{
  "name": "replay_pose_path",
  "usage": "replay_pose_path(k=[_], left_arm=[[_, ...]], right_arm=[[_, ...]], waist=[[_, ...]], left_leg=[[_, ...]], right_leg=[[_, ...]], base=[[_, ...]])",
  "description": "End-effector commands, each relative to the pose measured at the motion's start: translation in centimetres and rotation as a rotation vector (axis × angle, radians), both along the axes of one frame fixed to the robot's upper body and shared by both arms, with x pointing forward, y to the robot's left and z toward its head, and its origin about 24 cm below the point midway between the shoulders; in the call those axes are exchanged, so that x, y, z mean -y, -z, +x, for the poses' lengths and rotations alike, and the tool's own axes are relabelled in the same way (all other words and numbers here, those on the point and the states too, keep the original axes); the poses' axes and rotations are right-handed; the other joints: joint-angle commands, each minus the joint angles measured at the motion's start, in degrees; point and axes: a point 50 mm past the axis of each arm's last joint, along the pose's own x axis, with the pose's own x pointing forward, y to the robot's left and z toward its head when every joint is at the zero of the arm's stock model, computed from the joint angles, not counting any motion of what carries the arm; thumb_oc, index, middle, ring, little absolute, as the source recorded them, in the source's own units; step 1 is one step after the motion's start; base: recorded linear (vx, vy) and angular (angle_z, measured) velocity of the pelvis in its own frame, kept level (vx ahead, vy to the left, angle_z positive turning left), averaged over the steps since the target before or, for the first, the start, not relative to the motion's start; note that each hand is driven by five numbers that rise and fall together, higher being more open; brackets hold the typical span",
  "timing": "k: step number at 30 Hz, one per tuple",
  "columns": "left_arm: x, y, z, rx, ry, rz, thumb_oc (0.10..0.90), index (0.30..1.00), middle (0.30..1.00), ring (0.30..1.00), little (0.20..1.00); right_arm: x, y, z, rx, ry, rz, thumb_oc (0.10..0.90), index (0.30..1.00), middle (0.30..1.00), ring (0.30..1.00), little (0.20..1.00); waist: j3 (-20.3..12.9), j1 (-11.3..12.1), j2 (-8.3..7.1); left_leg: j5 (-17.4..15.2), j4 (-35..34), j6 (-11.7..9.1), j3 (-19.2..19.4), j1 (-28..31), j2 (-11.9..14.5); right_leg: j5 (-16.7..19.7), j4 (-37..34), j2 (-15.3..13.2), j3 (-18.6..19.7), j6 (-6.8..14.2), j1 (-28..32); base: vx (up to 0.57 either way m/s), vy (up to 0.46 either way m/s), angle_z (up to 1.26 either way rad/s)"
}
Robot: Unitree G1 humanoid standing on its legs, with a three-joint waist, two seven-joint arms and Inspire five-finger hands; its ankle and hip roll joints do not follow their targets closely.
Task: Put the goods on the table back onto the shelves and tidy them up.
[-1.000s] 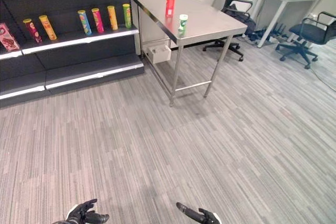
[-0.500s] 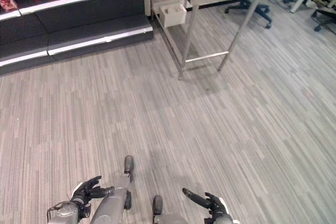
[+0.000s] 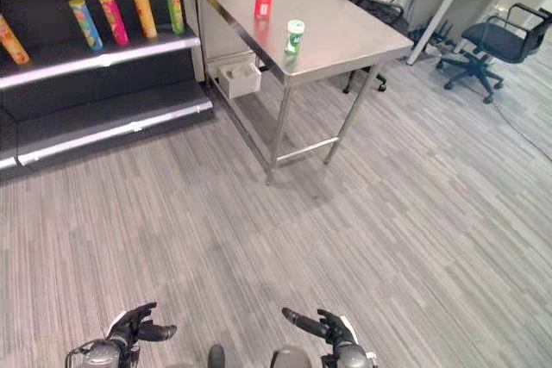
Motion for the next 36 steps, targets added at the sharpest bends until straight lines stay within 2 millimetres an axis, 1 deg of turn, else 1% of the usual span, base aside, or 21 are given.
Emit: replay_pose_path(k=[1, 2, 4, 5, 9, 10, 12, 14, 15, 17, 18, 19, 21, 22, 23, 24, 25, 28, 30, 33, 36], left_arm=[[-1.1, -0.8, 0.4, 0.06, -0.015, 0.034, 0.8, 0.9, 0.9, 0.9, 0.9], [-1.1, -1.0, 0.8, 0.069, -0.006, 0.038, 0.8, 0.9, 0.9, 0.9, 0.9], [-0.9, -0.9, 0.9, 0.074, -0.002, 0.032, 0.8, 0.9, 0.9, 0.9, 0.9], [-0.5, -1.0, 1.1, 0.083, 0.032, 0.027, 0.8, 0.9, 0.9, 0.9, 0.9], [-0.1, -0.7, 0.7, 0.071, 0.02, 0.011, 0.8, 0.9, 0.9, 0.9, 0.9], [0.2, -0.4, 0.2, 0.058, 0.006, -0.007, 0.8, 0.9, 0.9, 0.9, 0.9], [0.5, -0.1, -0.1, 0.04, 0.011, -0.014, 0.8, 0.9, 0.9, 0.9, 0.9], [0.6, -0.2, 0.0, 0.045, 0.01, -0.02, 0.8, 0.9, 0.9, 0.9, 0.9], [0.6, -0.2, 0.0, 0.045, 0.01, -0.02, 0.8, 0.9, 0.9, 0.9, 0.9], [0.8, -0.3, 0.3, 0.054, 0.01, -0.026, 0.8, 0.9, 0.9, 0.9, 0.9], [0.9, -0.3, 0.4, 0.056, 0.004, -0.031, 0.8, 0.9, 0.9, 0.9, 0.9], [0.9, -0.3, 0.3, 0.049, 0.002, -0.029, 0.8, 0.9, 0.9, 0.9, 0.9], [1.0, -0.1, 0.2, 0.041, 0.002, -0.032, 0.8, 0.9, 0.9, 0.9, 0.9], [1.1, 0.0, 0.1, 0.031, 0.007, -0.033, 0.8, 0.9, 0.9, 0.9, 0.9], [1.2, 0.1, 0.0, 0.023, 0.015, -0.029, 0.8, 0.9, 0.9, 0.9, 0.9], [1.2, 0.1, 0.0, 0.023, 0.015, -0.029, 0.8, 0.9, 0.9, 0.9, 0.9], [1.1, 0.2, -0.3, 0.016, 0.024, -0.023, 0.8, 0.9, 0.9, 0.9, 0.9], [1.3, 0.3, -0.5, 0.014, 0.017, -0.028, 0.8, 0.9, 0.9, 0.9, 0.9], [1.3, 0.4, -0.7, 0.004, 0.014, -0.027, 0.8, 0.9, 0.9, 0.9, 0.9], [1.3, 0.8, -1.5, -0.022, 0.007, -0.027, 0.8, 0.9, 0.9, 0.9, 0.9], [1.0, 1.0, -2.1, -0.049, 0.012, -0.012, 0.8, 0.9, 0.9, 0.9, 0.9]], right_arm=[[1.8, -0.7, 0.3, 0.024, 0.012, -0.056, 0.8, 0.9, 0.9, 0.9, 0.9], [1.7, -0.5, -0.1, 0.004, 0.014, -0.051, 0.8, 0.9, 0.9, 0.9, 0.9], [1.6, -0.2, -0.6, -0.02, 0.006, -0.056, 0.8, 0.9, 0.9, 0.9, 0.9], [1.9, 0.0, -1.4, -0.04, 0.016, -0.055, 0.8, 0.9, 0.9, 0.9, 0.9], [2.2, 0.1, -1.8, -0.054, 0.013, -0.062, 0.8, 0.9, 0.9, 0.9, 0.9], [2.6, 0.0, -2.1, -0.06, 0.009, -0.074, 0.8, 0.9, 0.9, 0.9, 0.9], [3.3, -0.7, -1.0, -0.011, 0.003, -0.087, 0.8, 0.9, 0.9, 0.9, 0.9], [3.5, -1.1, -0.5, 0.016, 0.001, -0.091, 0.8, 0.9, 0.9, 0.9, 0.9], [3.5, -1.1, -0.5, 0.016, 0.001, -0.091, 0.8, 0.9, 0.9, 0.9, 0.9], [3.9, -1.5, -0.2, 0.036, 0.014, -0.103, 0.8, 0.9, 0.9, 0.9, 0.9], [4.2, -1.7, 0.1, 0.046, 0.029, -0.112, 0.8, 0.9, 0.9, 0.9, 0.9], [4.3, -1.7, 0.1, 0.04, 0.032, -0.114, 0.8, 0.9, 0.9, 0.9, 0.9], [4.2, -1.4, -0.2, 0.024, 0.034, -0.115, 0.8, 0.9, 0.9, 0.9, 0.9], [4.2, -1.3, -0.3, 0.016, 0.035, -0.117, 0.8, 0.9, 0.9, 0.9, 0.9], [4.4, -1.3, -0.4, 0.011, 0.037, -0.12, 0.8, 0.9, 0.9, 0.9, 0.9], [4.4, -1.3, -0.4, 0.011, 0.037, -0.12, 0.8, 0.9, 0.9, 0.9, 0.9], [4.5, -1.4, -0.4, 0.008, 0.021, -0.135, 0.8, 0.9, 0.9, 0.9, 0.9], [4.6, -1.4, -0.4, 0.008, 0.005, -0.149, 0.8, 0.9, 0.9, 0.9, 0.9], [4.5, -1.4, -0.3, 0.004, -0.001, -0.149, 0.8, 0.9, 0.9, 0.9, 0.9], [4.2, -1.2, -0.4, -0.004, -0.016, -0.145, 0.8, 0.9, 0.9, 0.9, 0.9], [3.7, -0.9, -0.4, -0.014, -0.019, -0.132, 0.8, 0.9, 0.9, 0.9, 0.9]], waist=[[1.9, -1.4, -1.73], [2.1, -2.5, -2.69], [2.2, -3.4, -3.34], [1.4, -4.0, -4.13], [0.3, -4.2, -3.85], [-0.6, -4.1, -3.43], [-1.0, -4.2, -3.18], [-0.5, -4.1, -3.38], [-0.5, -4.1, -3.3], [1.0, -3.7, -3.67], [2.2, -3.7, -4.15], [2.5, -3.6, -4.39], [2.4, -3.6, -4.14], [2.1, -3.5, -3.95], [2.3, -3.2, -3.89], [2.4, -3.1, -3.91], [2.1, -2.1, -2.96], [2.3, -0.4, -1.65], [2.4, 0.0, -1.22], [1.7, 0.6, -0.62], [0.5, 0.9, -1.19]], left_leg=[[-0.4, 0.5, -5.3, -1.3, -3.3, 1.2], [-2.2, 0.1, -6.2, -2.1, -1.0, 0.9], [-3.6, 0.1, -6.9, -2.6, 0.6, 1.0], [-5.4, 0.1, -7.1, -3.9, 1.9, 0.7], [-6.0, 0.1, -7.6, -4.2, 3.1, 1.8], [-7.0, 2.3, -8.1, -4.6, 3.0, 2.8], [-6.2, 12.1, -10.8, -4.3, 0.5, 4.6], [-4.4, 20.7, -12.2, -3.7, -2.7, 5.3], [-4.7, 21.2, -12.2, -3.8, -3.0, 5.4], [-0.6, 32.5, -13.2, -4.2, -8.3, 6.3], [2.8, 39.7, -13.2, -2.7, -12.0, 7.8], [3.0, 41.8, -13.0, -1.7, -13.6, 8.6], [2.6, 38.1, -12.7, 1.2, -14.9, 11.2], [1.4, 33.3, -12.3, 2.5, -14.3, 12.3], [0.0, 28.3, -12.3, 3.7, -13.9, 13.0], [0.0, 28.2, -12.3, 3.8, -13.7, 13.0], [3.9, 13.2, -13.4, 2.1, -14.6, 13.1], [10.6, 4.4, -15.1, -3.5, -17.4, 12.8], [11.9, 1.6, -15.9, -3.6, -17.3, 13.0], [11.8, 0.8, -16.0, -3.5, -16.1, 13.0], [10.5, 1.7, -15.2, -2.3, -14.5, 12.3]], right_leg=[[9.0, -30.4, 5.8, -0.2, -0.4, 10.4], [12.5, -40.5, 7.1, 0.0, 1.2, 9.2], [14.8, -45.3, 8.0, 0.5, 2.3, 8.4], [15.5, -47.7, 8.6, 2.7, 2.0, 9.8], [16.0, -47.9, 9.6, 2.4, 1.2, 10.9], [15.3, -47.9, 10.3, 2.1, 0.5, 12.4], [12.6, -47.1, 11.7, 1.3, -1.6, 15.1], [10.8, -47.1, 12.1, 1.0, -2.9, 17.2], [10.8, -47.1, 12.2, 0.9, -2.9, 17.2], [9.2, -47.1, 12.3, 0.5, -4.5, 19.4], [8.2, -47.3, 12.4, -0.1, -5.7, 21.0], [7.7, -47.5, 12.5, -0.3, -6.0, 21.8], [6.9, -47.9, 12.5, -1.2, -5.8, 22.8], [6.5, -47.9, 12.3, -1.6, -5.4, 23.0], [6.1, -47.9, 11.8, -1.8, -4.8, 23.6], [6.1, -47.9, 11.8, -1.8, -4.8, 23.7], [4.7, -47.9, 11.6, -2.0, -3.8, 24.6], [2.9, -47.9, 12.5, -1.3, -3.8, 26.6], [1.9, -47.9, 12.6, -0.4, -3.6, 28.0], [1.2, -47.9, 12.4, 0.8, -3.0, 29.1], [1.1, -47.9, 10.5, 1.8, -2.1, 30.2]], base=[[0.66, -0.225, 0.05], [0.46, -0.175, 0.17], [0.42, -0.17, 0.55], [0.39, -0.194, 0.59], [0.21, -0.136, 0.34], [0.28, -0.24, 0.19], [0.34, -0.347, 0.06], [0.13, -0.186, -0.07], [0.07, -0.14, 0.01], [0.07, -0.176, 0.09], [0.09, -0.21, 0.17], [0.12, -0.181, 0.24], [0.12, -0.048, 0.17], [0.16, 0.031, 0.11], [0.12, 0.039, 0.14], [0.23, 0.136, 0.13], [0.24, 0.15, 0.12], [0.24, 0.131, -0.07], [0.16, 0.107, -0.41], [0.21, 0.197, -0.23], [0.19, 0.21, -0.45]])
